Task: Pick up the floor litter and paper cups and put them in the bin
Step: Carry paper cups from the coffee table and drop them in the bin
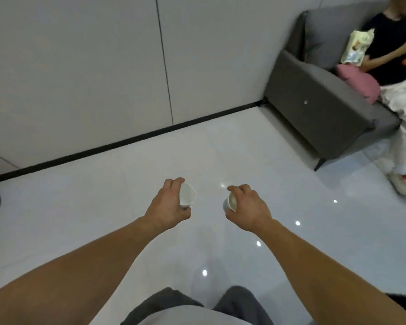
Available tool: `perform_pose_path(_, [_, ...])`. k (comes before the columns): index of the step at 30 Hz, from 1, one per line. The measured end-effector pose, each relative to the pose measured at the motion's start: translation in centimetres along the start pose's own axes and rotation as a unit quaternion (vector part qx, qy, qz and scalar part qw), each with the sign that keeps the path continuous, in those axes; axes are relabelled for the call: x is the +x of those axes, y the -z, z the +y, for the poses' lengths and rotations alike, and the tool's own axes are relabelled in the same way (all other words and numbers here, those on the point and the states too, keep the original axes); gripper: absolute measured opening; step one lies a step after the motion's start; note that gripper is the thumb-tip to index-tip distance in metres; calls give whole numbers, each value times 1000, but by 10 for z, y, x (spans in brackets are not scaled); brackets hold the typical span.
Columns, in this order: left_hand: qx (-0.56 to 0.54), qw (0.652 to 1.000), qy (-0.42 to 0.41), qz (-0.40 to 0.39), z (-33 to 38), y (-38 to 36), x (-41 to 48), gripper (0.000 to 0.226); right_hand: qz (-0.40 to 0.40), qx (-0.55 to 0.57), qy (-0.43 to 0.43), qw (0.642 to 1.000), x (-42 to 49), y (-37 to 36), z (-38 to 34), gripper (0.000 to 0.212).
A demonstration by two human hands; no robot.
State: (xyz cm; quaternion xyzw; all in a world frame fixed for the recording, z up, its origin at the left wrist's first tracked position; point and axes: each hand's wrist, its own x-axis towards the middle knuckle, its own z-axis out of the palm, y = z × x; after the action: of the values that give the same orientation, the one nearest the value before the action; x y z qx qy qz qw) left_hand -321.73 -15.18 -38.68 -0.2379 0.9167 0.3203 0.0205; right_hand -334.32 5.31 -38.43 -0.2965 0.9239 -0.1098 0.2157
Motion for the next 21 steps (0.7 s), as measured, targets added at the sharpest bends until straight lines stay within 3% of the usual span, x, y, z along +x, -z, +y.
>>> perform_pose_path(9, [-48, 969, 193, 148, -126, 81, -2, 81, -69, -76, 219, 970, 134, -9, -169, 72])
perform_pose_path(15, [-48, 906, 332, 258, -187, 142, -27, 81, -114, -117, 356, 920, 204, -15, -290, 72])
perform_pose_path(21, [-95, 840, 431, 316, -246, 166, -64, 79, -152, -161, 464, 858, 221, -60, -414, 70])
